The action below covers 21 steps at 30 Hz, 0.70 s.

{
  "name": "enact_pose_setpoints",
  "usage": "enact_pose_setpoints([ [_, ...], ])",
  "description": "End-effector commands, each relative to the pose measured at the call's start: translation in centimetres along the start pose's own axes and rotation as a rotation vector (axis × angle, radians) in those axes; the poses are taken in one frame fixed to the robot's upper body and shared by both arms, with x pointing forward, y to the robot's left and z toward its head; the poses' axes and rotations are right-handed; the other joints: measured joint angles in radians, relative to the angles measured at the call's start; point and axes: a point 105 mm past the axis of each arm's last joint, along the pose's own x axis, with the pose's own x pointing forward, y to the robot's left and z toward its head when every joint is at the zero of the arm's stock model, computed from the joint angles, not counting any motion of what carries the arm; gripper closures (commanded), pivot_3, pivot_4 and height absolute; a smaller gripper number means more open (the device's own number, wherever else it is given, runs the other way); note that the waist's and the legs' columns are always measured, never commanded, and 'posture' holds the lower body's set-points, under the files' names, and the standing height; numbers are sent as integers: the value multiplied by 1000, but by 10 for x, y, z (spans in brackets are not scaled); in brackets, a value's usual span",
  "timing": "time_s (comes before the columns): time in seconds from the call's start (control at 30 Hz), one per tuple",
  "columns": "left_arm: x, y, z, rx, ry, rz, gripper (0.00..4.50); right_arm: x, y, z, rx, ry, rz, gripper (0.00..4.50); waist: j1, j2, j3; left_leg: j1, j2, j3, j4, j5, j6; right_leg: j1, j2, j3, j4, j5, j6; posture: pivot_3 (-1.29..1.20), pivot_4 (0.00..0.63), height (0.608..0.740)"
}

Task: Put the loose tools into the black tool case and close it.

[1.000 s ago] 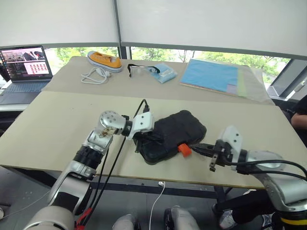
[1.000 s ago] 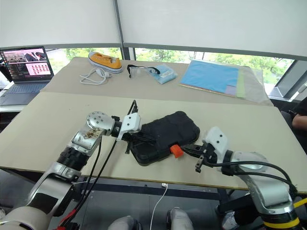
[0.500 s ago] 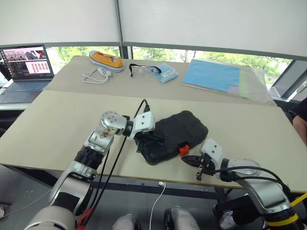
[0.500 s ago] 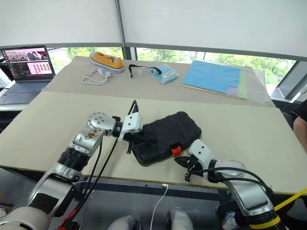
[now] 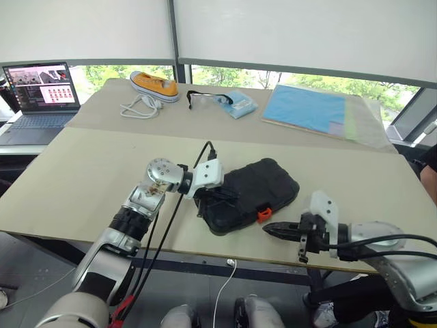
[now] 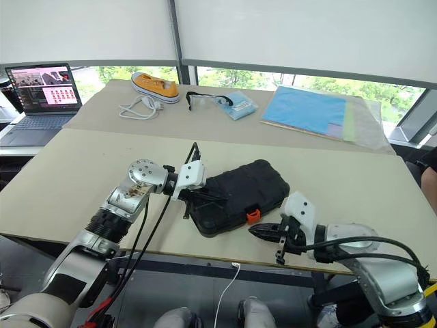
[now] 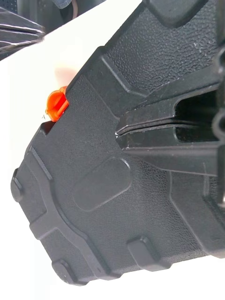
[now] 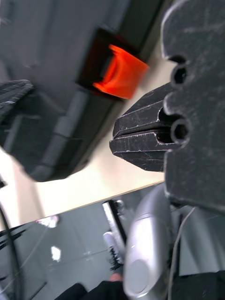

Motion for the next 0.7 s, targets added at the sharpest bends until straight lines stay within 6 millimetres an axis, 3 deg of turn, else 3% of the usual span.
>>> enact_pose_setpoints([
  [0.03, 6, -5, -12, -23, 46, -17, 4426, 4, -21, 6, -44, 12, -86, 4500, 1, 0, 0, 0, 0, 0, 0, 0, 0, 0, 0, 0, 0, 0, 0, 0, 150, 718],
  [0.2, 6, -6, -11, -20, 43, -18, 4426, 10, -26, -9, -46, 72, -96, 4500, 2, 0, 0, -4, 0, -1, 0, 0, 0, -1, 0, -2, -3, 0, 0, 0, 150, 718],
  [0.5, 3, -5, -13, -19, 52, -11, 4426, -2, -18, -35, -12, 140, -115, 4500, 2, 1, -1, -6, 0, -1, 0, 0, 0, 0, 0, -3, -9, 3, 4, 0, 150, 718],
  [0.7, 7, -5, -10, -10, 42, -18, 4426, 1, -15, -48, 30, 146, -149, 4500, 2, 1, -1, -7, 0, -1, 0, 0, 0, 0, 0, -3, -9, 3, 4, 0, 150, 718],
])
